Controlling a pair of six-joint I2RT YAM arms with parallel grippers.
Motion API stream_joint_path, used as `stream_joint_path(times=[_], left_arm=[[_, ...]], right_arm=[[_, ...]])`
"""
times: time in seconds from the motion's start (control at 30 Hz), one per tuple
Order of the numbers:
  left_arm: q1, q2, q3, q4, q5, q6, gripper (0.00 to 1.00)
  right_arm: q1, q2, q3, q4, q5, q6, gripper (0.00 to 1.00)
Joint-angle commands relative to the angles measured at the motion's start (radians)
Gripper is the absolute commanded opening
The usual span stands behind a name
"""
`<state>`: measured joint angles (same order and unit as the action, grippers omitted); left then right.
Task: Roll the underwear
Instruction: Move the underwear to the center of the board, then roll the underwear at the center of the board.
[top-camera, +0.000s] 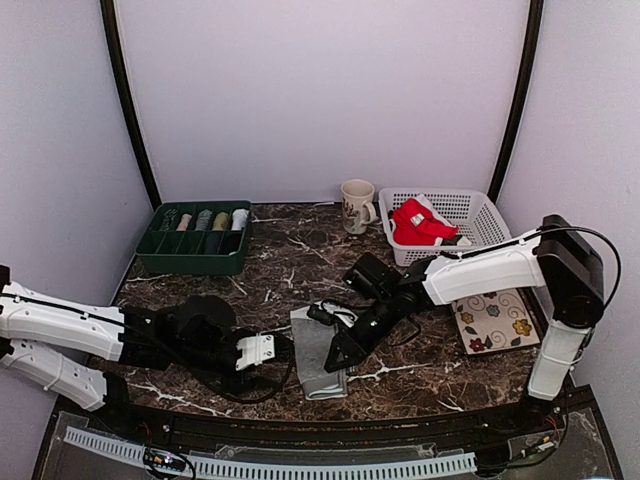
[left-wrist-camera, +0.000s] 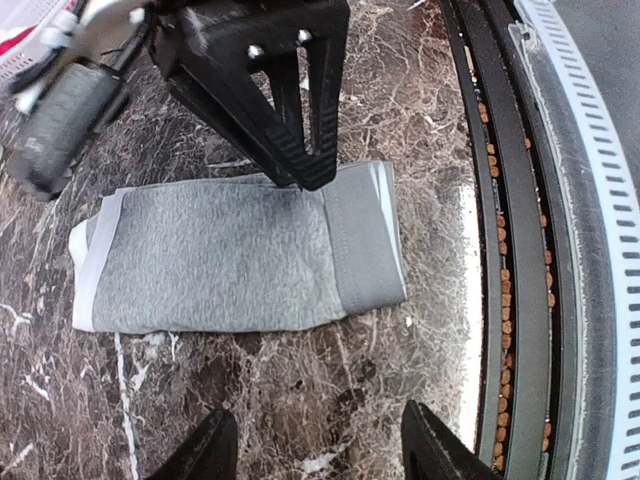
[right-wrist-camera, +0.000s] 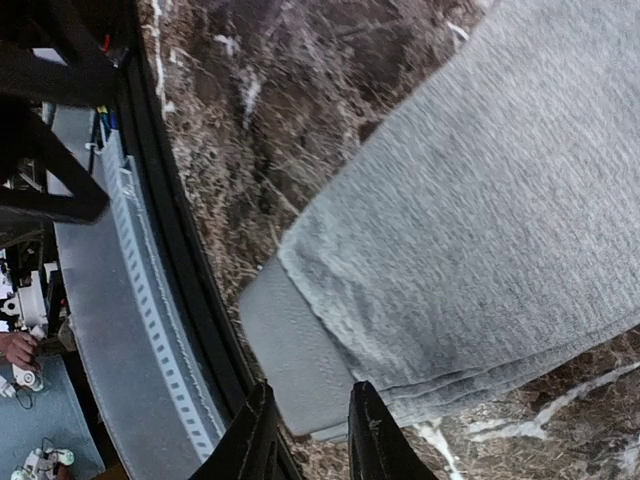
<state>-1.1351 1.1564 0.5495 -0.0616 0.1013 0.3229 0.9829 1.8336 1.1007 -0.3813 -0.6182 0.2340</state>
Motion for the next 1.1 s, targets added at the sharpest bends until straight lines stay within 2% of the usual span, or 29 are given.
stream_joint_path(times=[0.0, 0.33, 0.6, 0.73, 0.83, 0.97, 1.07], left_arm=[[-0.087, 0.078, 0.041, 0.090, -0.110, 0.049, 0.58], [-0.231, 0.358, 0.155, 0.169, -0.308, 0.132, 0.57], [-0.265, 0.457, 0.164, 0.213, -0.285, 0.186, 0.57], [-0.266, 0.507, 0.165, 0.218, -0.331, 0.194, 0.57], [-0.267, 0.541, 0.178, 0.218, -0.384, 0.201, 0.50], [-0.254, 0.566, 0.196, 0.171, -0.412, 0.182, 0.30], [-0.226, 0.531, 0.224, 0.107, -0.362, 0.114, 0.14]], right_arm=[[0.004, -0.046, -0.026, 0.083, -0.068, 0.065, 0.24], [0.006, 0.116, -0.099, 0.176, -0.081, 0.045, 0.18], [-0.016, 0.173, -0.172, 0.196, -0.073, 0.028, 0.15], [-0.019, 0.175, -0.182, 0.197, -0.076, 0.024, 0.15], [-0.020, 0.172, -0.185, 0.198, -0.078, 0.022, 0.15], [-0.020, 0.172, -0.180, 0.195, -0.081, 0.016, 0.15], [-0.020, 0.168, -0.173, 0.197, -0.079, 0.014, 0.15]])
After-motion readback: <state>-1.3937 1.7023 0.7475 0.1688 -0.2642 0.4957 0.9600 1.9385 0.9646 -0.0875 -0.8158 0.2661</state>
